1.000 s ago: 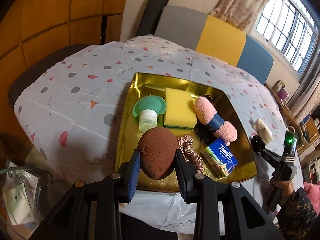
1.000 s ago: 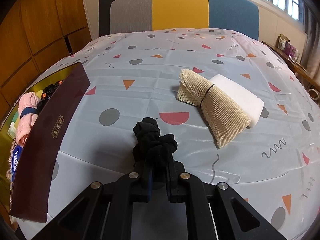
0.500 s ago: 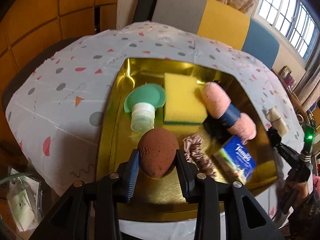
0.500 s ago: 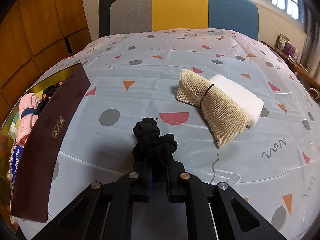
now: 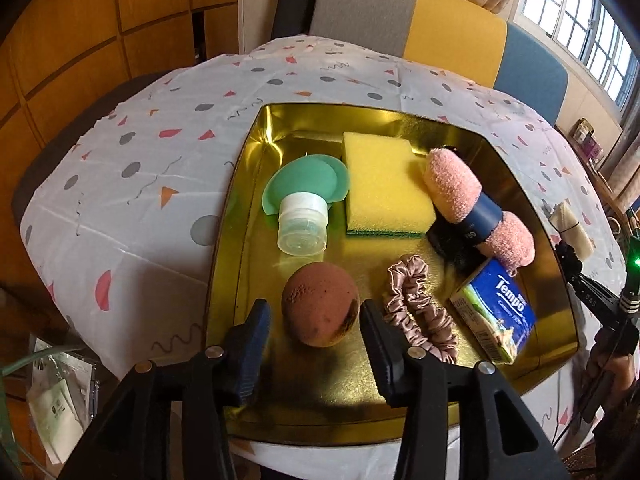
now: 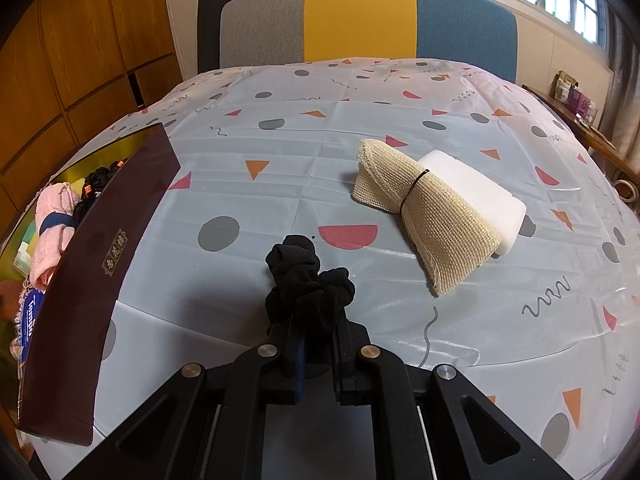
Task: Organize soft objects
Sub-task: 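Release the brown ball into the gold tray with the left tool, then carry the black scrunchie into the tray with the right tool and release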
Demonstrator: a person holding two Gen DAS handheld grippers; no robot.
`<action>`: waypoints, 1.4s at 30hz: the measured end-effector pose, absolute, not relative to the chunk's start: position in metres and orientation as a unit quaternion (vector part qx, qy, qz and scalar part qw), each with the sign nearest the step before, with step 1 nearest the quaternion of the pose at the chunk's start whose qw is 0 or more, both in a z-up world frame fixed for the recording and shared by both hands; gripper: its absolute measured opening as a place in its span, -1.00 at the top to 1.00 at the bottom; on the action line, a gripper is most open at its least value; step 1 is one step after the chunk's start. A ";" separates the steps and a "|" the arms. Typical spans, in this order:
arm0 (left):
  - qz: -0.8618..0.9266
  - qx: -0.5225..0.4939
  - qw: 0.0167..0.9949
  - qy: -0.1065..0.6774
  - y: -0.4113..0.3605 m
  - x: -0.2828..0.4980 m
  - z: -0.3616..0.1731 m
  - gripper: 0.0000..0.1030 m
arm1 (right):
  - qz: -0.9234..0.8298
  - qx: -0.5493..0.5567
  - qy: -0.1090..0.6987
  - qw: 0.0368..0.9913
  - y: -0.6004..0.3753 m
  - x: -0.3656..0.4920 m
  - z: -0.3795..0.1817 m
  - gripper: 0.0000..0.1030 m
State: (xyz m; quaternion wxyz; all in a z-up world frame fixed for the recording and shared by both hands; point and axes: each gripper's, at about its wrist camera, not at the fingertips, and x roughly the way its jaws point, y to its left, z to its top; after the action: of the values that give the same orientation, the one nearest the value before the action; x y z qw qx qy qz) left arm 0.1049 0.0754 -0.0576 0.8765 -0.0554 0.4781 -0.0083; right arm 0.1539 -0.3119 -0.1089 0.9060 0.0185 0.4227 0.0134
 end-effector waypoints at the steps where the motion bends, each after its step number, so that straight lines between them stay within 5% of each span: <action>1: -0.009 -0.057 0.878 0.474 0.076 0.103 -0.055 0.04 | 0.013 0.017 0.423 0.906 -0.311 0.154 -0.109 0.83; 30: -0.019 -0.059 0.902 0.427 0.069 0.059 -0.014 0.01 | 0.001 0.006 0.442 0.897 -0.298 0.145 -0.091 0.82; 42: -0.013 -0.069 0.902 0.425 0.078 0.056 -0.014 0.01 | 0.095 0.001 0.369 0.924 -0.241 0.123 -0.017 0.82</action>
State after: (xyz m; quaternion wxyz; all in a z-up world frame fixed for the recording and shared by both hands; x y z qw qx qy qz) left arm 0.0564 0.0781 -0.0142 0.9023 -0.0694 0.4254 -0.0131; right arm 0.1227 -0.2413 -0.0168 0.9245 0.0008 0.3692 0.0952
